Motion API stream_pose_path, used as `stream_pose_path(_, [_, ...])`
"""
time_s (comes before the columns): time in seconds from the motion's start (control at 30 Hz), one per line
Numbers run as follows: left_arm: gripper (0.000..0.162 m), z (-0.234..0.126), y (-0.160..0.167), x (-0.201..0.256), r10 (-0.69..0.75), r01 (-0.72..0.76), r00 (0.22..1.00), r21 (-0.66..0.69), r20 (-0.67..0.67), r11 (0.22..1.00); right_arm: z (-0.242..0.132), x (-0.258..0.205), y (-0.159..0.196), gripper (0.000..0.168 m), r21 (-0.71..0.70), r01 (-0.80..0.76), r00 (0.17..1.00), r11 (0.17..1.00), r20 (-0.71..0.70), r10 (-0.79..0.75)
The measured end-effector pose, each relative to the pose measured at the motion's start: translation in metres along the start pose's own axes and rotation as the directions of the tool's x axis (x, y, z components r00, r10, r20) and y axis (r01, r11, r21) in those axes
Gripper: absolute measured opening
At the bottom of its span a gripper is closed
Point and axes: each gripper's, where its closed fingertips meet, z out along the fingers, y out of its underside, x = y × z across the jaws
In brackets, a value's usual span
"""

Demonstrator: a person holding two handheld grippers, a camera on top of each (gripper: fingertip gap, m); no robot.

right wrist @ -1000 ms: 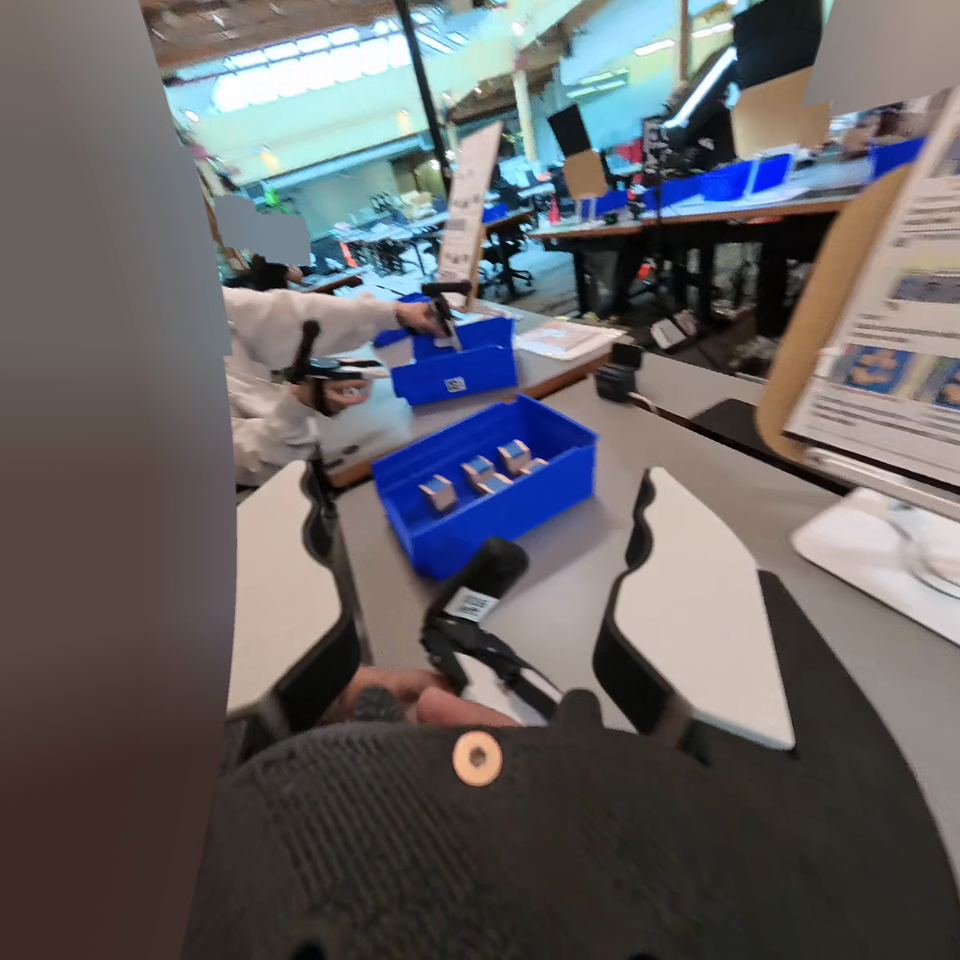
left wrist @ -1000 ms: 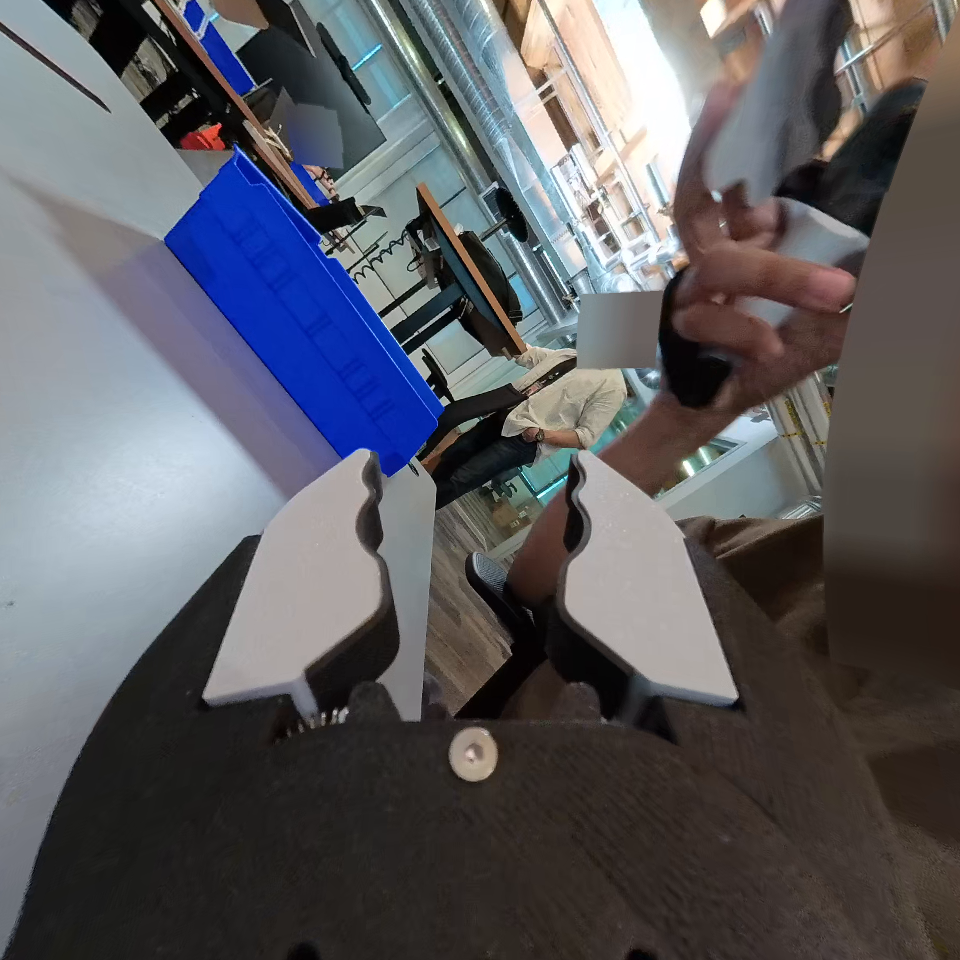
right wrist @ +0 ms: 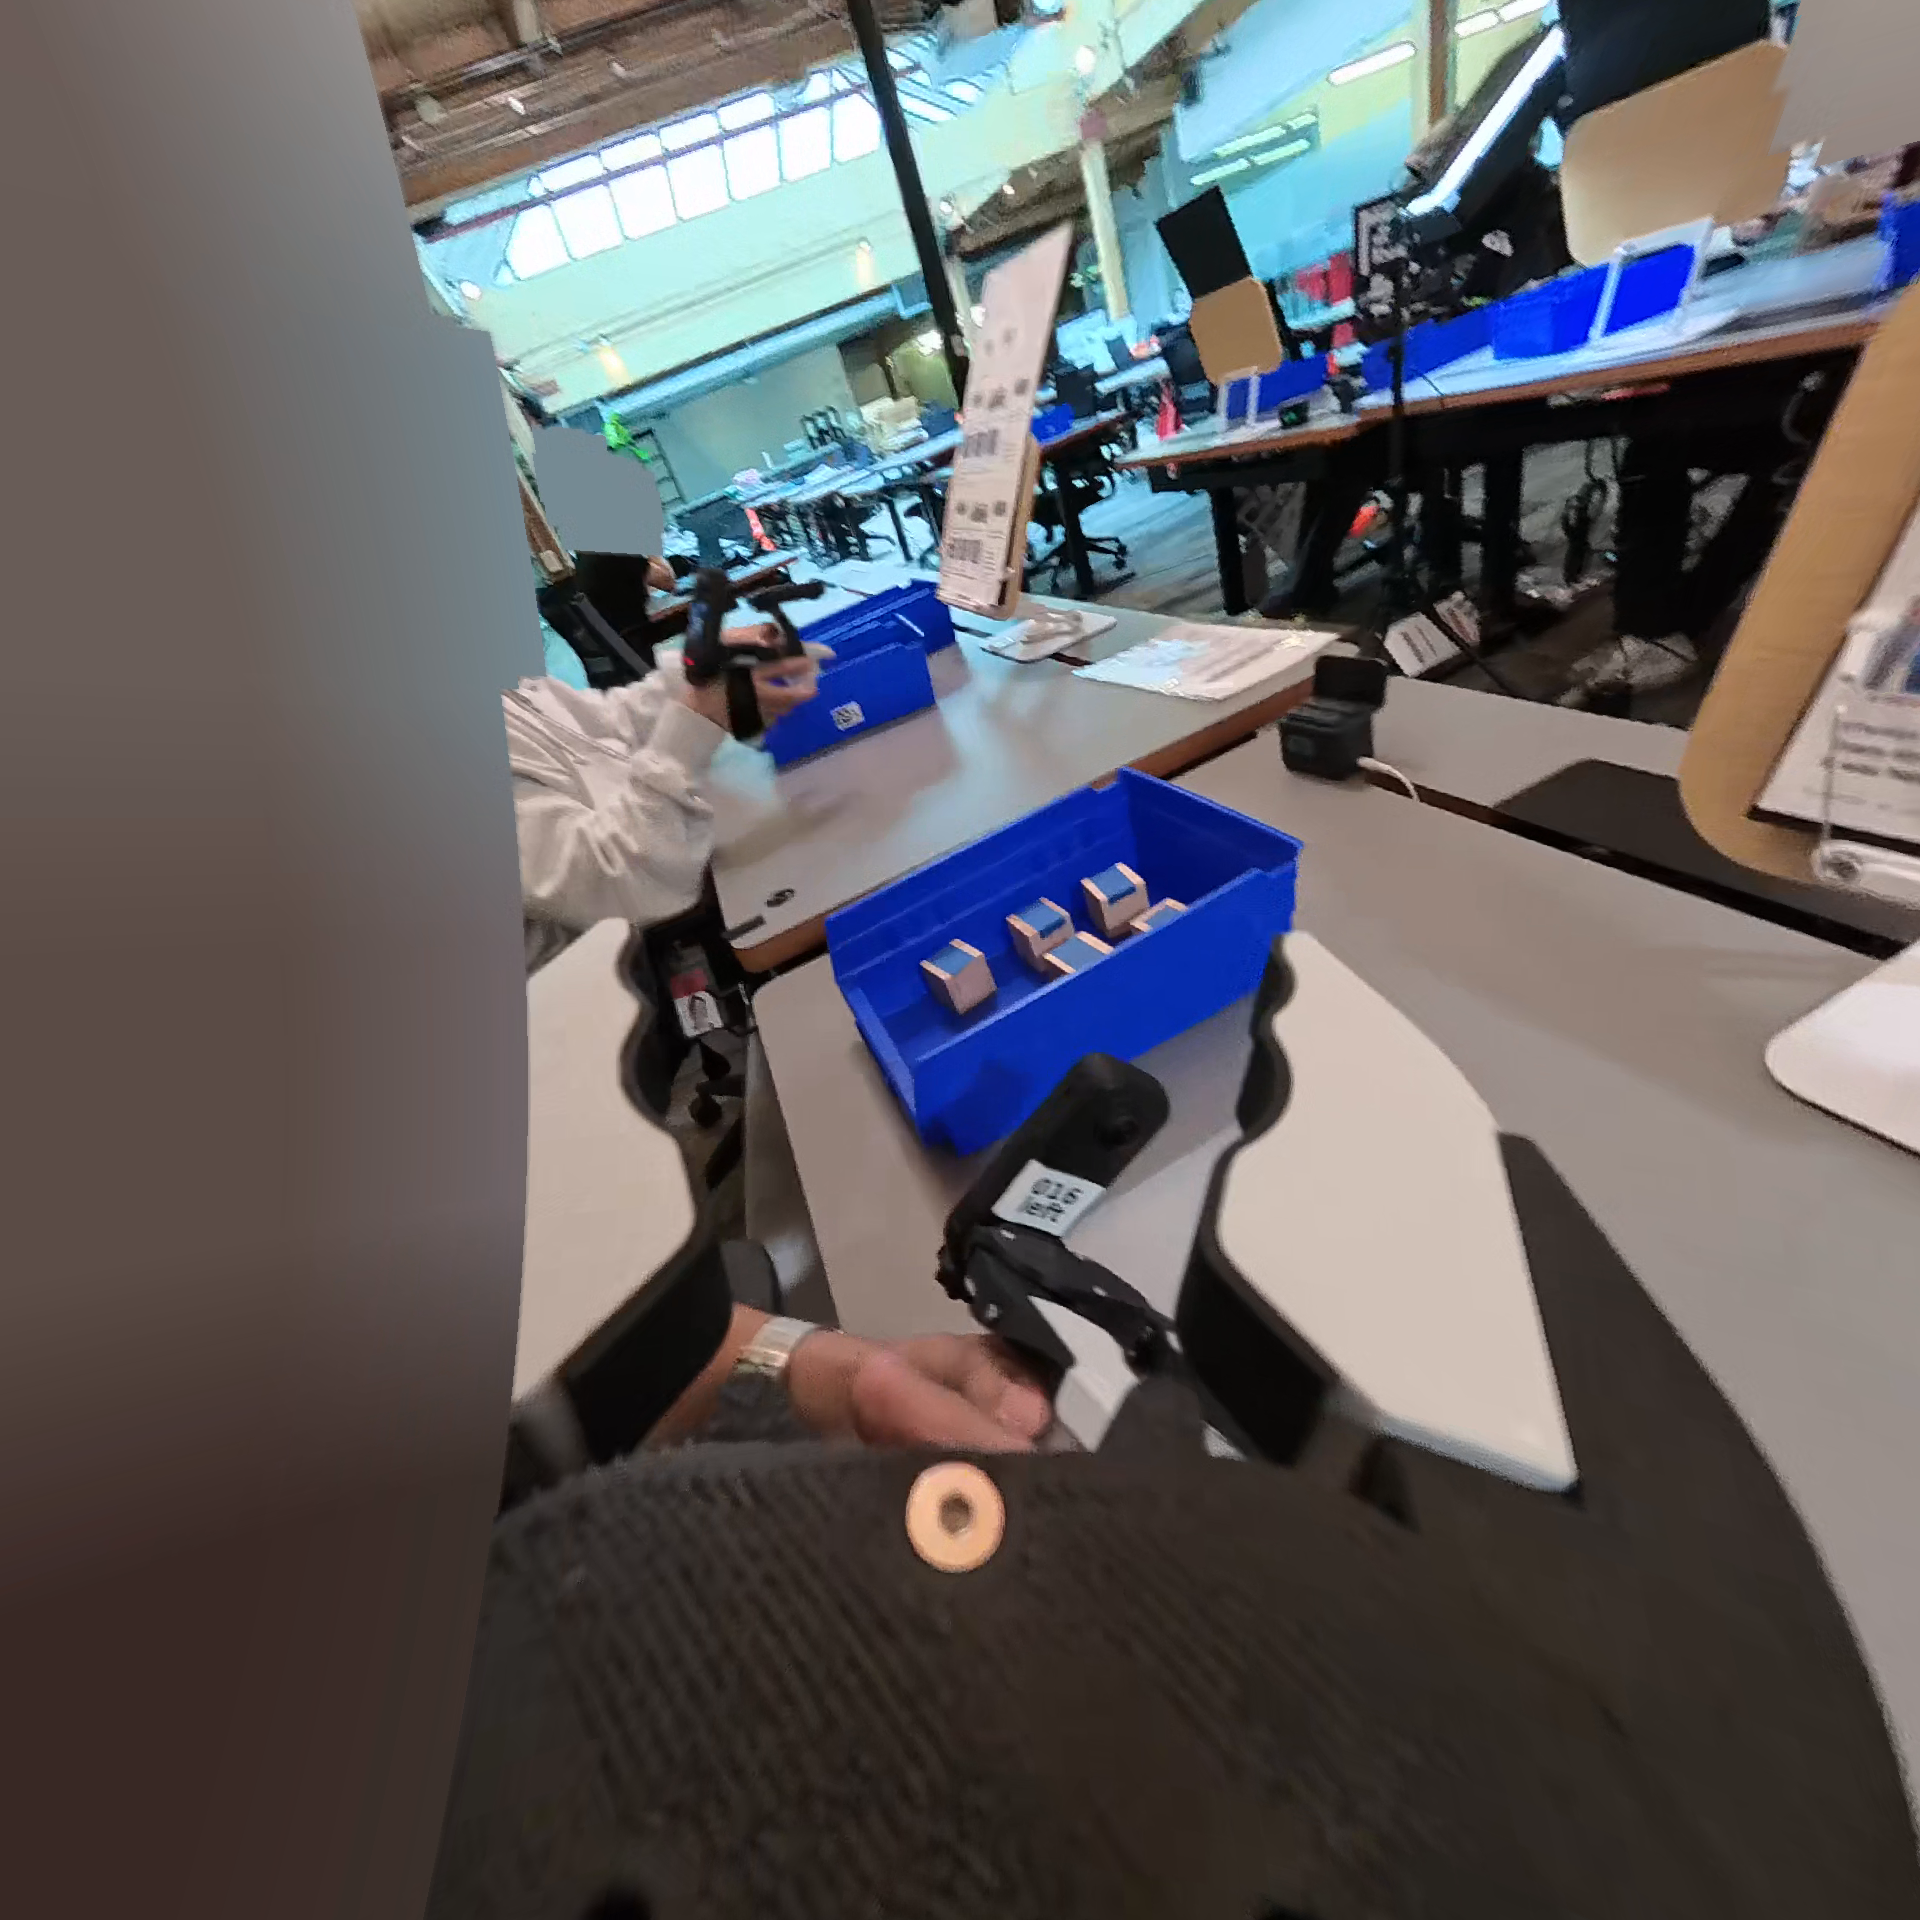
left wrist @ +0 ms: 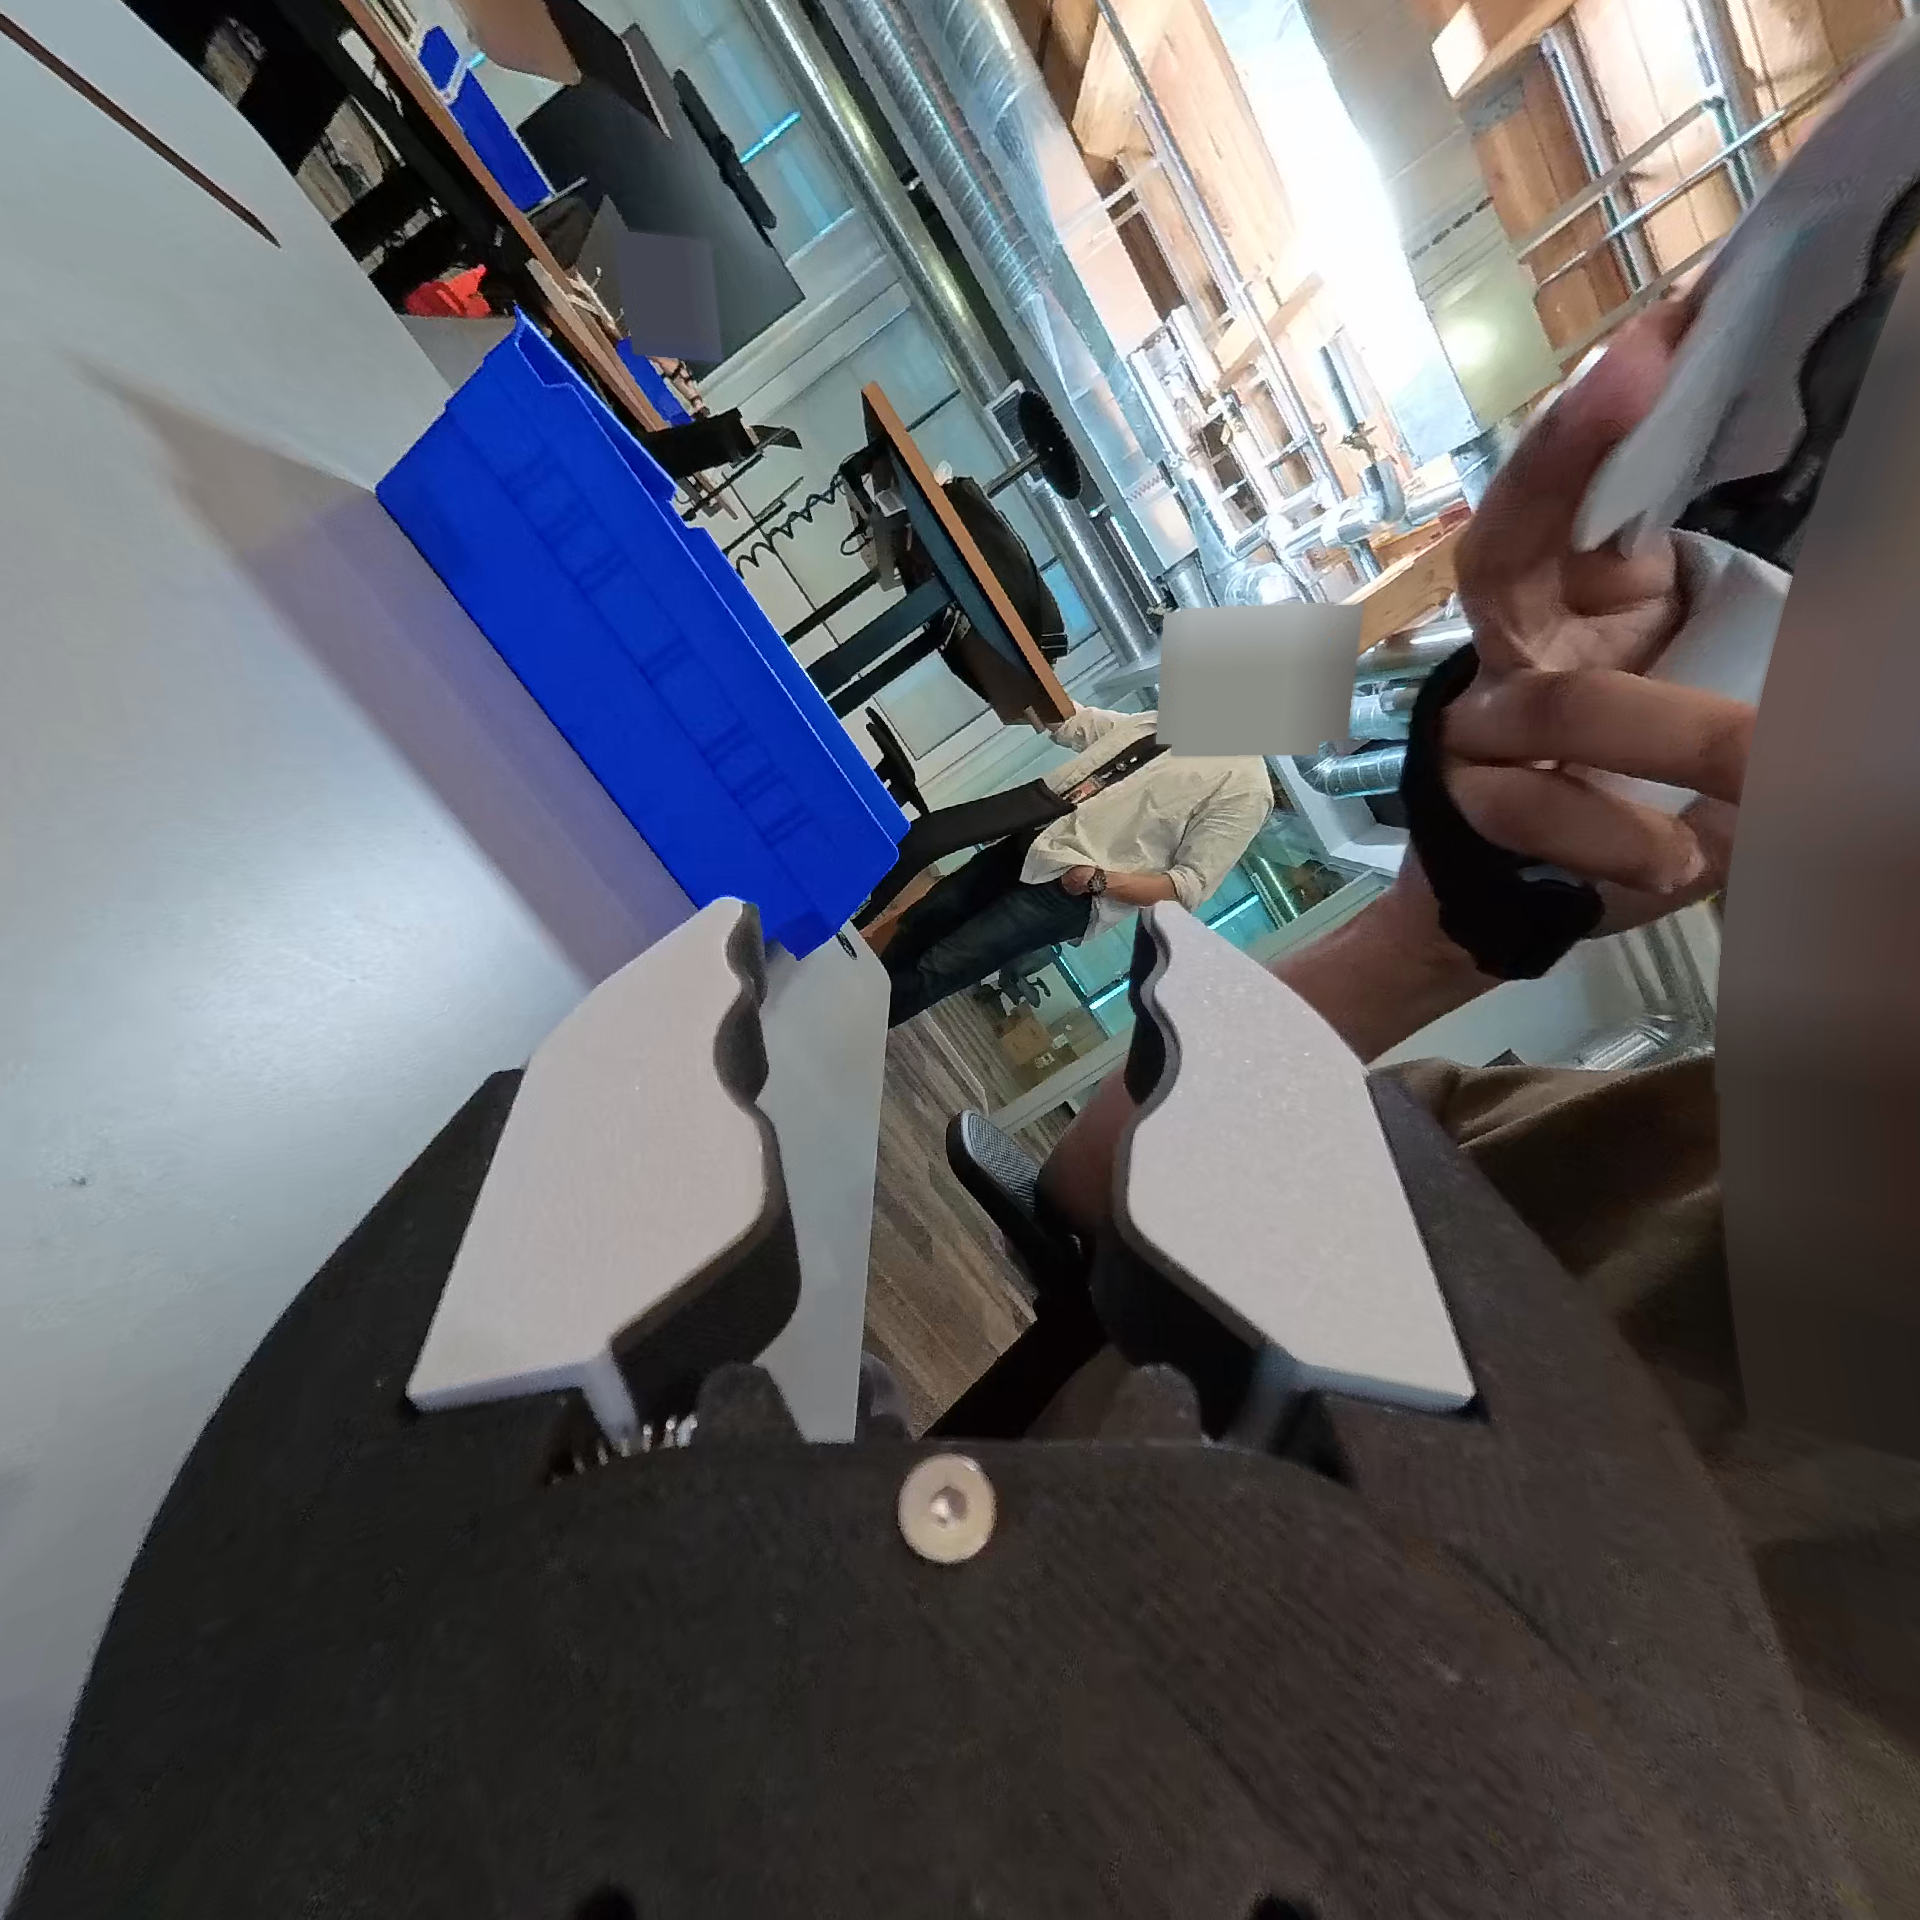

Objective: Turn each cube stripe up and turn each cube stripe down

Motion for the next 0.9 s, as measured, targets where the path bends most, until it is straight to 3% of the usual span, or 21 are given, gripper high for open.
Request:
stream_pose_path(0.1, [0.067,0.001,0.000,0.001,0.021,-0.021,1.000,-0.004,0.007,1.000,0.010,0.032,0.019,0.111,-0.046,-0.041,0.998,0.998,-0.049,0.039])
stream_pose_path(0.3, [0.065,-0.006,-0.011,0.002,0.171,-0.173,0.981,0.019,0.089,0.985,0.017,0.128,0.078,0.081,-0.134,-0.089,0.971,0.987,-0.233,0.056])
stream_pose_path(0.4, [0.064,-0.014,-0.021,0.001,0.257,-0.266,0.954,0.038,0.155,0.963,0.010,0.171,0.104,0.072,-0.206,0.012,0.924,0.979,-0.371,-0.089])
stream_pose_path(0.5, [0.064,-0.026,-0.037,-0.004,0.313,-0.343,0.914,0.081,0.258,0.936,-0.002,0.206,0.134,0.061,-0.332,0.129,0.821,0.935,-0.493,-0.288])
stream_pose_path(0.63, [0.068,-0.055,-0.066,-0.019,0.313,-0.428,0.832,0.171,0.457,0.888,-0.029,0.221,0.186,0.044,-0.486,0.152,0.709,0.861,-0.553,-0.437])
stream_pose_path(0.77, [0.065,-0.067,-0.075,-0.026,0.349,-0.496,0.755,0.135,0.555,0.858,-0.053,0.217,0.190,0.031,-0.534,0.274,0.536,0.800,-0.606,-0.588])
stream_pose_path(0.83, [0.059,-0.066,-0.074,-0.029,0.372,-0.513,0.731,0.100,0.572,0.853,-0.054,0.212,0.186,0.022,-0.506,0.293,0.527,0.812,-0.623,-0.578])
stream_pose_path(0.9, [0.054,-0.067,-0.077,-0.026,0.389,-0.537,0.715,0.100,0.580,0.838,-0.048,0.207,0.188,0.024,-0.459,0.266,0.598,0.848,-0.612,-0.519])
